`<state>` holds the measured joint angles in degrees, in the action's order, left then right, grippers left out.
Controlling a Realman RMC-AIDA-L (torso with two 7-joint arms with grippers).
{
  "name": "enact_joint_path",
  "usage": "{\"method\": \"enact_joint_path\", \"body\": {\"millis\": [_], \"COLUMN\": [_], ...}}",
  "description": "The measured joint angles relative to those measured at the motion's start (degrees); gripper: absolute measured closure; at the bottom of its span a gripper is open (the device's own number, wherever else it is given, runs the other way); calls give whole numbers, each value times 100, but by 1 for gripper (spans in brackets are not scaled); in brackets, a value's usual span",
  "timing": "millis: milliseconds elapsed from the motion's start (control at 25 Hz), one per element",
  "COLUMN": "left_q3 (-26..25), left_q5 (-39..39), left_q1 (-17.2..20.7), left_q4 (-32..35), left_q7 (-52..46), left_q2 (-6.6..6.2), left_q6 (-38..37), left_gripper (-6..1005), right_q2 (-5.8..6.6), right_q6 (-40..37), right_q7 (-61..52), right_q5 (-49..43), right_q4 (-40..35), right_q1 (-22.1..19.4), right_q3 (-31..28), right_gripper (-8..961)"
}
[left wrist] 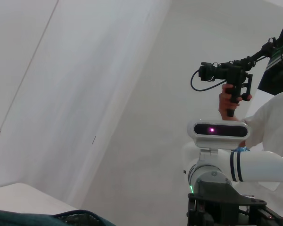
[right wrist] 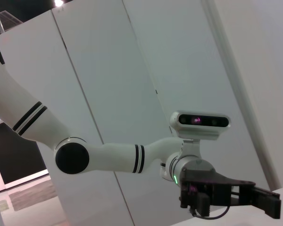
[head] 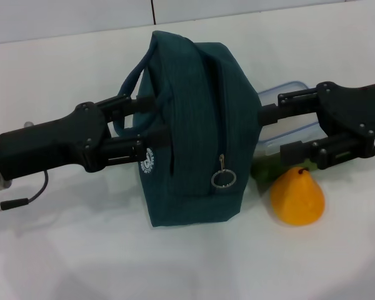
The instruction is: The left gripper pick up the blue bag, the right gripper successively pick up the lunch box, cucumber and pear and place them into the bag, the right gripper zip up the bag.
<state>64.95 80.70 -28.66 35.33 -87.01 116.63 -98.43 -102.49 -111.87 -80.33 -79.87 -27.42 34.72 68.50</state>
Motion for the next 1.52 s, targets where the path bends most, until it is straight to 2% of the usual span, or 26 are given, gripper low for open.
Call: {"method": "enact_joint_path", "body": {"millis": [760, 800, 920, 1120, 1280, 1520], "left_q3": [-39, -95, -239, -581, -869, -877], "left_q5": [39, 11, 236, 1443, 2350, 3041], "left_q1": [-28, -59, -109, -439, -908, -1240], "left_q4": [41, 410, 854, 1792, 1973, 2460], "left_q7": [9, -359, -1037, -2774, -4136, -5729], "left_q2": [9, -45, -107, -155, -217, -323], "left_q6": [-10, 71, 321, 920, 1027, 961], "left_gripper": [140, 142, 147, 156, 163, 174], "right_q2": [-53, -53, -48, -36, -18, 56], "right_q6": [-2, -2, -2, -7, -21, -41], "right_q7": [0, 0, 8, 45, 71, 168], "right_q5": [-8, -7, -6, -5, -5, -2], "right_q4": [0, 0, 0, -4, -9, -19], "right_q1": [16, 4, -30, -182, -312, -519], "right_q3": [-4, -4, -52, -215, -346, -563], "right_gripper": [220, 221, 221, 222, 222, 223]}}
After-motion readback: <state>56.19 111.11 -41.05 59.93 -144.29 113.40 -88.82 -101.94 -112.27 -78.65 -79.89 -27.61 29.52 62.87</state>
